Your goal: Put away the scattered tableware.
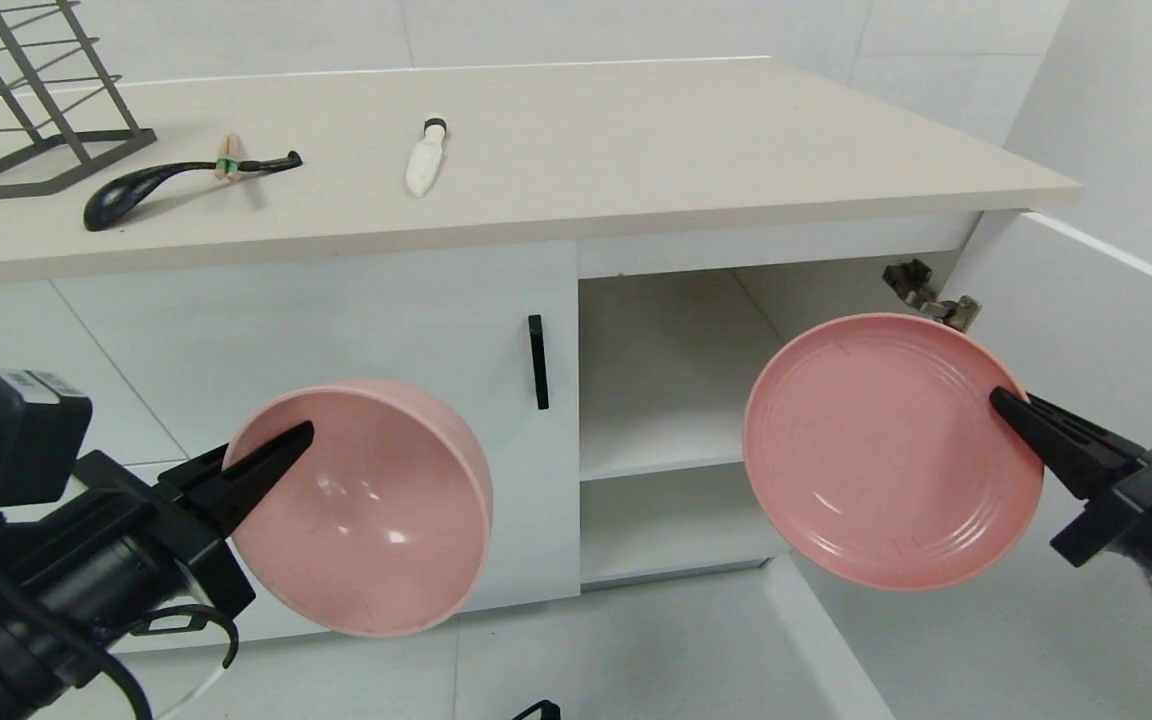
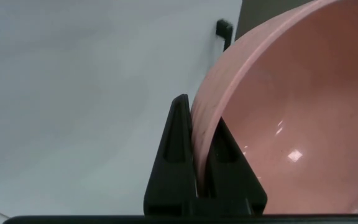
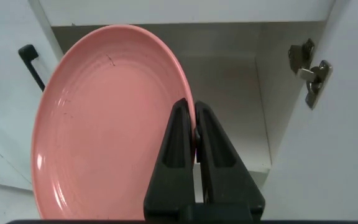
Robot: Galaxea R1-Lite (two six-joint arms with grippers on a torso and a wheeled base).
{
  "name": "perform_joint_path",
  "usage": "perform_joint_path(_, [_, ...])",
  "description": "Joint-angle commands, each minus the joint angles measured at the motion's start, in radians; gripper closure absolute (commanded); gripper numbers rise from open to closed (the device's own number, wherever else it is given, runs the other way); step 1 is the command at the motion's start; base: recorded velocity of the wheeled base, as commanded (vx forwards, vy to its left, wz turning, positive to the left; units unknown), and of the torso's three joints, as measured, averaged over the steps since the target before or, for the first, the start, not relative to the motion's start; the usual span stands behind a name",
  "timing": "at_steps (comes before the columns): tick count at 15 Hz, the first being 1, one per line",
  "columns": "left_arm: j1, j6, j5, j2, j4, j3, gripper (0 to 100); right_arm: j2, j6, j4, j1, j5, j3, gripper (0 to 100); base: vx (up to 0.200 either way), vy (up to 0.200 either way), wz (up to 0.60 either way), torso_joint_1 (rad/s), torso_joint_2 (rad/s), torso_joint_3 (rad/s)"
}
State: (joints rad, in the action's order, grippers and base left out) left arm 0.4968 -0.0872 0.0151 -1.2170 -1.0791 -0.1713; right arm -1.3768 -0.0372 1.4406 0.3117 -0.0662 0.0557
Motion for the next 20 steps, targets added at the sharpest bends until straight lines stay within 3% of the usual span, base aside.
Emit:
perform_joint_path(1, [-0.003,0.000,0.000,-0.018,-0.002,0.001,100,-0.093,0.000,0.058,0.006,0.000,-0.011,100,0.000,0.000,0.00,0.002,0.14,0.032])
perform_joint_path(2, [-0.003,-0.002,0.000,-0.018,-0.001,0.001,100,-0.214,0.002,0.130,0.023,0.000,-0.030,100,0.000,0.000,0.00,-0.002,0.08,0.041])
perform_joint_path(5, [-0.003,0.000,0.000,-0.015,-0.002,0.001,100,-0.318,0.008,0.130,0.046,0.002,-0.022,100,0.000,-0.067,0.00,0.001,0.01,0.012])
perform_joint_path(7, [0.003,0.003,0.000,-0.013,-0.007,0.003,100,-0.329,0.008,0.130,0.056,0.002,-0.017,100,0.000,-0.200,0.00,0.002,0.00,0.041])
perform_joint_path(12, [0.008,0.001,0.000,-0.009,-0.051,0.016,100,-0.375,0.008,0.130,0.060,0.002,-0.020,100,0.000,0.000,0.00,0.000,0.00,0.000])
perform_joint_path(18, [0.006,-0.003,-0.001,-0.007,-0.053,0.016,100,-0.565,0.077,0.130,0.061,0.002,0.078,100,0.000,0.000,0.00,0.000,0.00,0.000])
perform_joint_path(20, [0.000,-0.002,-0.012,0.010,-0.053,0.039,100,-0.604,0.079,0.130,0.058,0.003,0.121,100,0.200,0.000,0.00,0.002,0.00,0.000])
